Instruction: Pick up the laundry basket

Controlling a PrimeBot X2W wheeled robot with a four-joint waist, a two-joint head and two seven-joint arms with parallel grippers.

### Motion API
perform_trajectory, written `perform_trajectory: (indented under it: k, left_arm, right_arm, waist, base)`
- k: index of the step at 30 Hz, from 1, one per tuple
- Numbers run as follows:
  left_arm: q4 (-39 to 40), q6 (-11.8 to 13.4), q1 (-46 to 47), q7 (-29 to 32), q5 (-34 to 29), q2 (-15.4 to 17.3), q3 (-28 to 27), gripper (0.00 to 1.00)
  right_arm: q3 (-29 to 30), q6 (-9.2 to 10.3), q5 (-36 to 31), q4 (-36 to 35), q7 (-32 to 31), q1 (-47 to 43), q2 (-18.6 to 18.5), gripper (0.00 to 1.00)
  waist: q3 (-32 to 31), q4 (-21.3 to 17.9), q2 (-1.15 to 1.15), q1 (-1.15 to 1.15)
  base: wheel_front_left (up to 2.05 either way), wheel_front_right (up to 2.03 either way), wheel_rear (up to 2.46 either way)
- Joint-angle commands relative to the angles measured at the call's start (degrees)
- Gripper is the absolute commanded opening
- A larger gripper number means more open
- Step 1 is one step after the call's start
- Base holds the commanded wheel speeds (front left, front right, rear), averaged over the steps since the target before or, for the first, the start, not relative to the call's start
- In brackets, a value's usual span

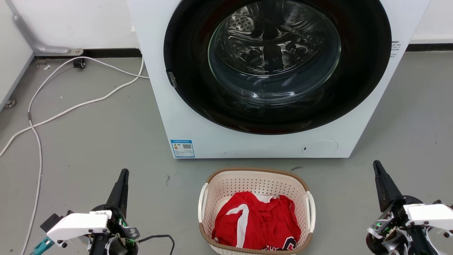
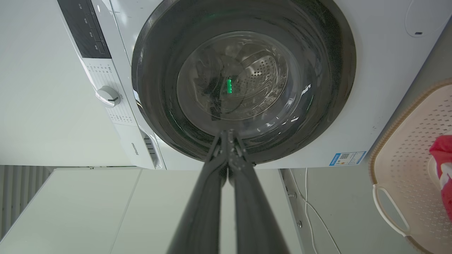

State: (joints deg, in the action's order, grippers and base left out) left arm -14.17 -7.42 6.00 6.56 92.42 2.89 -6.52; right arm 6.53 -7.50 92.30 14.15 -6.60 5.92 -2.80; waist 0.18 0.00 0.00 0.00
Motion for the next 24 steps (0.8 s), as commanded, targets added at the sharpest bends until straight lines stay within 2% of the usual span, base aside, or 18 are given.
perform_trajectory:
  k: [1, 24]
  left_arm:
    - [0.2, -0.3, 0.5, 0.1, 0.0, -0.1, -0.1, 0.0]
    - [0.2, -0.3, 0.5, 0.1, 0.0, -0.1, -0.1, 0.0]
  right_arm:
    - [0.0, 0.02, 0.2, -0.2, -0.1, 0.6, -0.2, 0.0]
    - [0.0, 0.02, 0.2, -0.2, -0.1, 0.6, -0.2, 0.0]
  waist:
    - [0.0, 0.0, 0.0, 0.0]
    - [0.0, 0.0, 0.0, 0.0]
  base:
    - [0.0, 0.0, 0.0]
    - [0.0, 0.0, 0.0]
